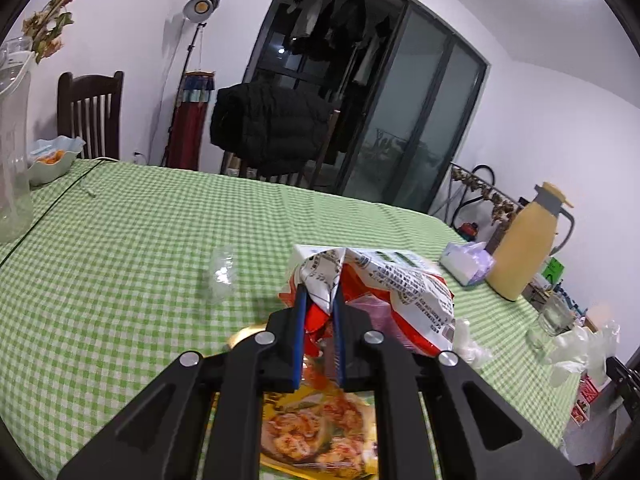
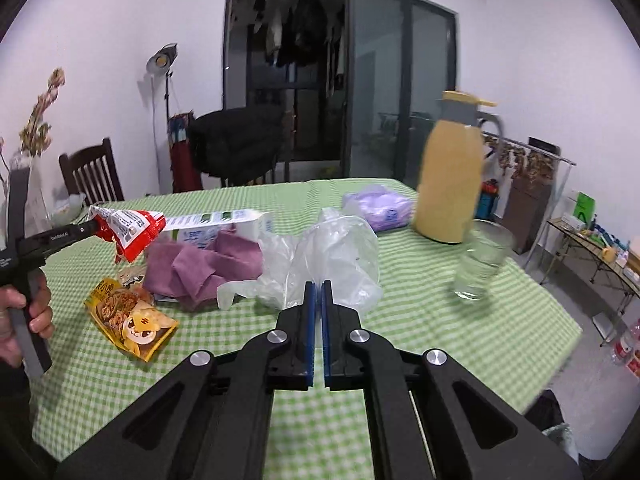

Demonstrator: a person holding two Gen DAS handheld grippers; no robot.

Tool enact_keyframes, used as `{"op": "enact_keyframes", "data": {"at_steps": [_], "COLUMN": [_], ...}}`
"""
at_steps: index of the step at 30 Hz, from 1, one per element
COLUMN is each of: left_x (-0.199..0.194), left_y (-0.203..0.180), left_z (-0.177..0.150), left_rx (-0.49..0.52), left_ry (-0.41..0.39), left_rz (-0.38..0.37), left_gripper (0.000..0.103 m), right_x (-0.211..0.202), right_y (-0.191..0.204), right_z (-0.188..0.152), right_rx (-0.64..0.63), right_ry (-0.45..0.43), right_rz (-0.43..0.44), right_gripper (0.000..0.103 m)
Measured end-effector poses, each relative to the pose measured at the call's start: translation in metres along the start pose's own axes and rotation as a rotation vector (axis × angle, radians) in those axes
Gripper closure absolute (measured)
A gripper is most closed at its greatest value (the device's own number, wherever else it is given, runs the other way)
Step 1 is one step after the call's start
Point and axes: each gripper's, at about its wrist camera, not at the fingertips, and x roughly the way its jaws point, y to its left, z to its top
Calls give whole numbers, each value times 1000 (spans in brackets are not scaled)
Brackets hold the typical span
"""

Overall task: Collect trash
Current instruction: 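Carry the printed wrapper and clear bag with both tools over the bin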

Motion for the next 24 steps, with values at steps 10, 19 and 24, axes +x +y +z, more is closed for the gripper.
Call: {"op": "enact_keyframes", "data": {"at_steps": [10,19,24], "left_x": [-43,-60,-56], "left_y": [-72,-146,-189], "left_z": [10,7,-4], "left_rx": [102,176,199], "left_ry": [-47,-53,-1], "left_rz": [-123,-213,-310], "left_gripper": [94,94,94], "right_x": [-32,-60,-75], "right_y": [-65,-116,-152], "right_z": [-29,-51,-71], "right_rx": [72,175,255], "right_ry": [-33,-61,-52], "right_rz": [-120,-175,-221], "right_gripper": [100,100,100]}}
